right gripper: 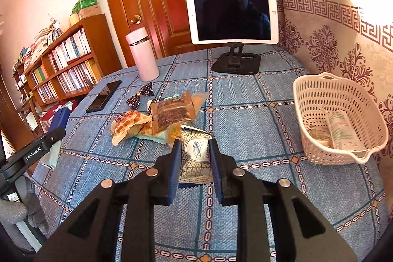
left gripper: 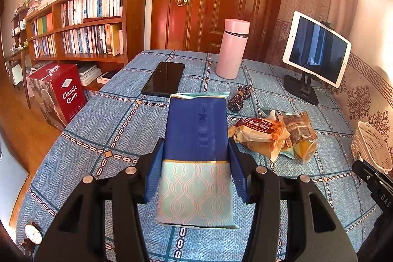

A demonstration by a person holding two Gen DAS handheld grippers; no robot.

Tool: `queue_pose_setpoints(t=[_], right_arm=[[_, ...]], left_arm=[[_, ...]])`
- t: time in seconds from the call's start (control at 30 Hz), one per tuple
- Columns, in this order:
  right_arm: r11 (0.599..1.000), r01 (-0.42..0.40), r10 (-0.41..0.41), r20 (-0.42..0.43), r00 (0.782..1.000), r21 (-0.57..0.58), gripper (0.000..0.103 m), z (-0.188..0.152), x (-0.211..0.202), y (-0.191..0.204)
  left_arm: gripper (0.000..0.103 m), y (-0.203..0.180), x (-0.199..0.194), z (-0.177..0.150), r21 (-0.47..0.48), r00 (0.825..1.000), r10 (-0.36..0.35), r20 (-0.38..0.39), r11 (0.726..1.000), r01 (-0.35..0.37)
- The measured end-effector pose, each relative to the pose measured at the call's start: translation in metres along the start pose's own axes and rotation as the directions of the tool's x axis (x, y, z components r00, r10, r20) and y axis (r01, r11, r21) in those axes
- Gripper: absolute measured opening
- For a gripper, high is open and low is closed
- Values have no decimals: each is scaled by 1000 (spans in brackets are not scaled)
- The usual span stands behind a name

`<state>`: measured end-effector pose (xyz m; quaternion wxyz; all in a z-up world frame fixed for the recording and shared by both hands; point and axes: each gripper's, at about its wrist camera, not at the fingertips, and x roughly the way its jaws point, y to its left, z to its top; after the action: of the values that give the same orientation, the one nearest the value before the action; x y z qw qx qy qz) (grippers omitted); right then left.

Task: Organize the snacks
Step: 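Carry the small white sachet into the white basket and open the right gripper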

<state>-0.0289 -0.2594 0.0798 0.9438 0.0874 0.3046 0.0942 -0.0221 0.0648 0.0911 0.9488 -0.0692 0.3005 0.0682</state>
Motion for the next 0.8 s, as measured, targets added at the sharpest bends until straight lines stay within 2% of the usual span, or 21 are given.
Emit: queue_pose_setpoints(t=[0.37, 0.8], right_arm=[[992, 78, -86, 83, 993, 96, 23, 17, -28, -55], [961, 182, -212, 132, 968, 210, 23, 24, -50, -123]], left_arm=[[51, -22, -14, 3, 40, 999, -28, 21, 999, 27], [51, -44, -23, 5, 78, 998, -48, 27, 996, 45]])
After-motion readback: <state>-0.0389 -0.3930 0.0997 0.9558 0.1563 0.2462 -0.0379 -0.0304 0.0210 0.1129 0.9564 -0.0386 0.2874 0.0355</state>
